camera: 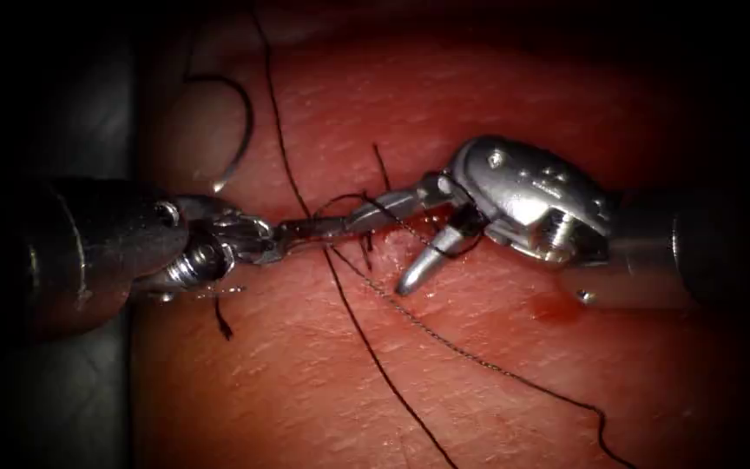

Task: Wound Closure

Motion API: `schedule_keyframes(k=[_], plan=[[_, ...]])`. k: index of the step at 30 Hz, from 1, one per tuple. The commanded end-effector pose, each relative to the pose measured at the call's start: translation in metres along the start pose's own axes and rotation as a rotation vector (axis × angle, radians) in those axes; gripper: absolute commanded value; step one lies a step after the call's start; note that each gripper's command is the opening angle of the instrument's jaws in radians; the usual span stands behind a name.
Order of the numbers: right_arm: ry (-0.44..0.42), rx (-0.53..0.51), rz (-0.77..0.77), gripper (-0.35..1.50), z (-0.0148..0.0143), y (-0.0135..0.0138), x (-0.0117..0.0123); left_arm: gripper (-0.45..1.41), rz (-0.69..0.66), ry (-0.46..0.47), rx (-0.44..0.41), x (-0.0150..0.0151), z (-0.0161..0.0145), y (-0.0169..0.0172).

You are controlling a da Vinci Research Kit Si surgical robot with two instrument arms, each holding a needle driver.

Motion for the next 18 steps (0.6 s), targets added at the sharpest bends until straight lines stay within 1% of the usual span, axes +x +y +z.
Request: schedule_keyframes(k=[1, 5, 8, 18], plan=[[0.014, 0.000, 0.002, 0.44, 0.0008, 0.0000, -0.0008, -0.45, -0.007, -0.001, 0.002, 0.0002, 0.0010, 0.0006], [0.072, -0.013, 0.004, 0.41, 0.0007, 0.0001, -0.0009, -0.45, -0.011, 0.003, -0.002, 0.0009, 0.0020, 0.0013], [0.093, -0.058, 0.009, 0.39, 0.0008, 0.0004, -0.0009, -0.45, -0.017, 0.011, -0.007, 0.0015, 0.0025, 0.0018], [0.123, -0.326, 0.033, 0.39, 0.0015, 0.0015, -0.0005, -0.45, -0.027, 0.032, -0.001, 0.0032, 0.0040, 0.0019]])
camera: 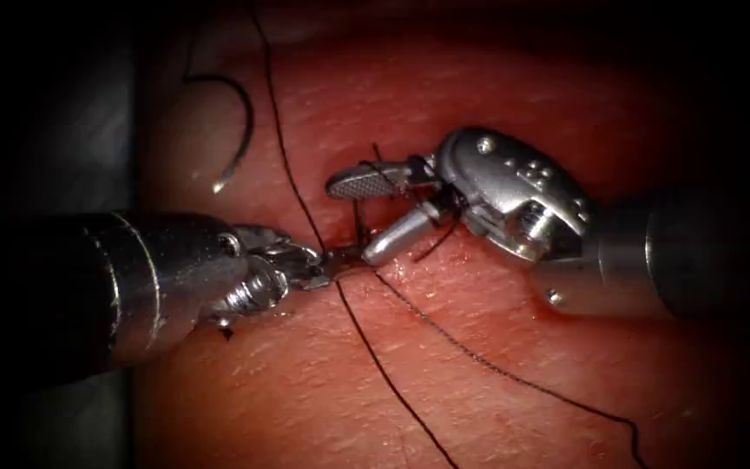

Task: Wound Closure

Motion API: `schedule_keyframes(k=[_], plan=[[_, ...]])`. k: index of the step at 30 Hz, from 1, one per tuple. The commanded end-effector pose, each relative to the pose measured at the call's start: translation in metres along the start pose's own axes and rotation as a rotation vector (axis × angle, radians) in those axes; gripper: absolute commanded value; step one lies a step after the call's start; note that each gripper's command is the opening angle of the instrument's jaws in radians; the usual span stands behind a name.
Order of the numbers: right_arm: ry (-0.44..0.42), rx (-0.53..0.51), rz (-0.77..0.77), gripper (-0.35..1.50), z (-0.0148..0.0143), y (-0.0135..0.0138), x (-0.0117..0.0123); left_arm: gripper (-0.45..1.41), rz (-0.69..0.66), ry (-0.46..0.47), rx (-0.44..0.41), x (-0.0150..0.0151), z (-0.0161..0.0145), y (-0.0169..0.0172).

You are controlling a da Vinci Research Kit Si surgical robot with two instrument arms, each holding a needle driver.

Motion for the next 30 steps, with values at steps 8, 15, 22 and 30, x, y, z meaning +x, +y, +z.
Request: schedule_keyframes(k=[8, 15, 22, 30], plan=[[-0.036, -0.215, 0.014, 0.32, 0.0003, -0.0002, -0.0013, -0.45, -0.011, 0.016, 0.000, 0.0012, 0.0020, 0.0007], [-0.090, -0.329, 0.013, 0.36, -0.0003, -0.0005, -0.0019, -0.45, -0.011, 0.022, 0.003, 0.0015, 0.0018, 0.0005], [-0.144, -0.438, 0.021, 0.52, -0.0009, -0.0009, -0.0025, -0.45, -0.014, 0.026, 0.004, 0.0018, 0.0017, -0.0001], [-0.225, -0.575, 0.053, 0.59, -0.0022, -0.0014, -0.0028, -0.45, -0.015, 0.042, 0.003, 0.0023, 0.0015, -0.0008]])
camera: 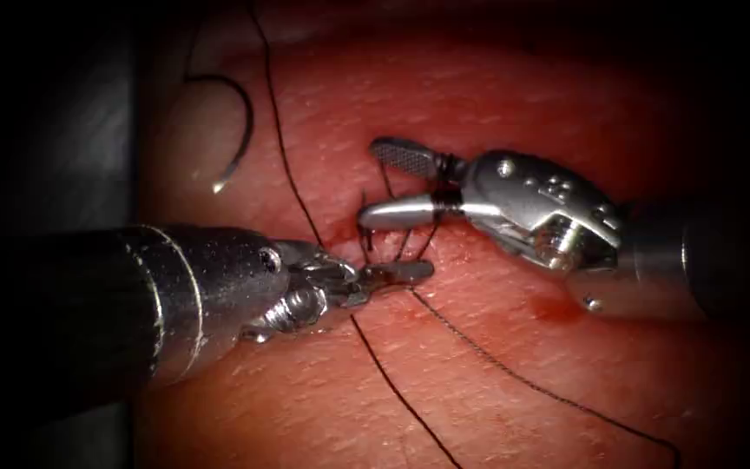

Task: Wound Closure

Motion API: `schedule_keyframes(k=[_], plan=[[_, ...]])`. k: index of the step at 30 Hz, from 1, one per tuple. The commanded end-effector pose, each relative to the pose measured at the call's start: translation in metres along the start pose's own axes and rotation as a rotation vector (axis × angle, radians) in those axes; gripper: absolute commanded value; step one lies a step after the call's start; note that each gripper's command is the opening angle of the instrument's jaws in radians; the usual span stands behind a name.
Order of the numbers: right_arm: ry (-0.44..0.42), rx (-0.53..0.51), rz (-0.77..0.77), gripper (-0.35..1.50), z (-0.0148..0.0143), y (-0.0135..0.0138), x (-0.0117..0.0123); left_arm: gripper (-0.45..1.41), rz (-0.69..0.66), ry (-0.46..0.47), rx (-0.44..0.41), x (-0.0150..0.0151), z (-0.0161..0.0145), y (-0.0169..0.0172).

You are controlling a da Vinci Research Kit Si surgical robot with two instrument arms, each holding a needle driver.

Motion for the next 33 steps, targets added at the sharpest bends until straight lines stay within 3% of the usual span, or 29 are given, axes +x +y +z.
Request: schedule_keyframes(k=[1, 6, 13, 21, 26, 29, 30, 31, 33], plan=[[-0.019, -0.025, 0.016, 0.59, 0.0004, -0.0003, -0.0011, -0.45, 0.000, 0.004, 0.000, 0.0002, 0.0007, 0.0003], [-0.055, -0.083, 0.039, 0.59, 0.0006, 0.0007, -0.0021, -0.45, 0.000, 0.003, -0.003, 0.0001, 0.0007, 0.0003], [-0.062, -0.140, 0.070, 0.74, 0.0013, 0.0030, -0.0029, -0.45, -0.011, 0.002, -0.004, 0.0002, 0.0007, 0.0004], [-0.084, -0.133, 0.102, 0.72, 0.0030, 0.0031, -0.0037, -0.45, -0.009, 0.002, -0.004, 0.0003, 0.0004, 0.0005], [-0.084, -0.137, 0.103, 0.52, 0.0032, 0.0030, -0.0037, -0.45, -0.008, 0.002, -0.005, 0.0002, 0.0000, 0.0006], [-0.083, -0.136, 0.104, 0.05, 0.0034, 0.0030, -0.0036, -0.45, -0.014, -0.002, -0.007, 0.0002, -0.0002, 0.0007], [-0.084, -0.146, 0.105, -0.25, 0.0035, 0.0030, -0.0035, -0.45, -0.013, -0.001, -0.007, 0.0001, -0.0003, 0.0007], [-0.085, -0.152, 0.106, -0.35, 0.0035, 0.0029, -0.0034, -0.45, -0.013, -0.003, -0.008, 0.0001, -0.0003, 0.0007], [-0.086, -0.177, 0.112, -0.35, 0.0033, 0.0030, -0.0030, -0.45, -0.013, -0.005, -0.009, 0.0001, -0.0005, 0.0008]])
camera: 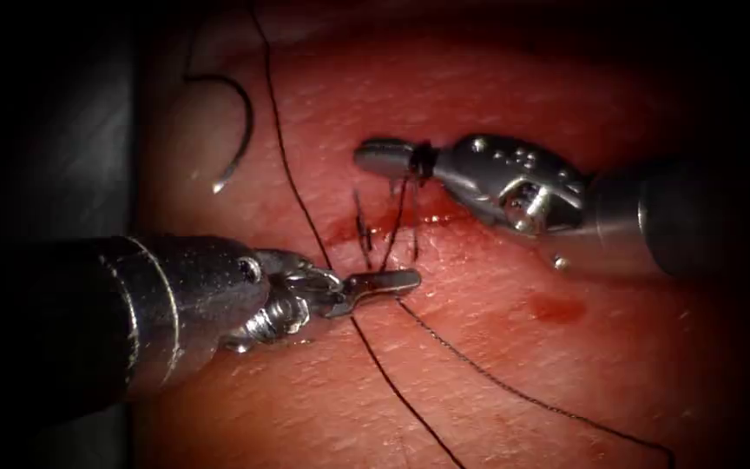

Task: Wound Closure

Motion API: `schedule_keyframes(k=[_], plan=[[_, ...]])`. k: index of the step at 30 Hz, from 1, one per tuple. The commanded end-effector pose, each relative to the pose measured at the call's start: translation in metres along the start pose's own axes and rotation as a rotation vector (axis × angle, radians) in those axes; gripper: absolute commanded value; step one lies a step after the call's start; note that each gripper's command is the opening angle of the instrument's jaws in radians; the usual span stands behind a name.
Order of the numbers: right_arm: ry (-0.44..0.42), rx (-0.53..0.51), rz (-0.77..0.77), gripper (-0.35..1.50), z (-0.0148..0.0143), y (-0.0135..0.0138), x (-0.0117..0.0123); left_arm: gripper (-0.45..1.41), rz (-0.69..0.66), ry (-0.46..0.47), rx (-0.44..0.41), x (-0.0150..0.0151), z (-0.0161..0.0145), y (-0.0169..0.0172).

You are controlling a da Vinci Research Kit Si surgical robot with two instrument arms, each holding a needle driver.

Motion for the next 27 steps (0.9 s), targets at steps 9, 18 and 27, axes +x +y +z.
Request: schedule_keyframes(k=[9, 18, 27], plan=[[0.005, -0.051, 0.035, -0.35, -0.0004, -0.0014, 0.0011, -0.45, -0.006, -0.006, -0.003, 0.0001, 0.0004, 0.0006], [-0.009, -0.065, 0.040, -0.35, -0.0011, -0.0039, 0.0011, -0.45, -0.125, -0.030, -0.025, -0.0024, -0.0014, -0.0002], [0.012, -0.167, 0.042, -0.35, -0.0034, -0.0069, 0.0006, -0.45, -0.200, -0.093, -0.013, -0.0096, -0.0045, -0.0032]])
